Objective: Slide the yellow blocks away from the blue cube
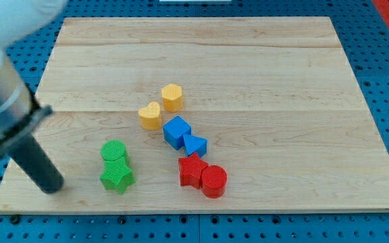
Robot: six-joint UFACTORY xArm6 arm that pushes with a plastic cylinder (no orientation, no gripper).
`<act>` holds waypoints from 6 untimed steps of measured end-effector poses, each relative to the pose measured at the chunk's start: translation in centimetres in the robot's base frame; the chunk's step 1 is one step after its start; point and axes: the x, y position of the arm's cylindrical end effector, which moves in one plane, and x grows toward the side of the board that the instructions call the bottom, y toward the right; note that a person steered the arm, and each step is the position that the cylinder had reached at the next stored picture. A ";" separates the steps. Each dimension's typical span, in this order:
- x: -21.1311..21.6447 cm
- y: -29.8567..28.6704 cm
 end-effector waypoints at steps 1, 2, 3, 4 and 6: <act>-5.4 -0.1; -8.3 9.8; -9.8 18.8; -12.0 20.6; -18.1 13.1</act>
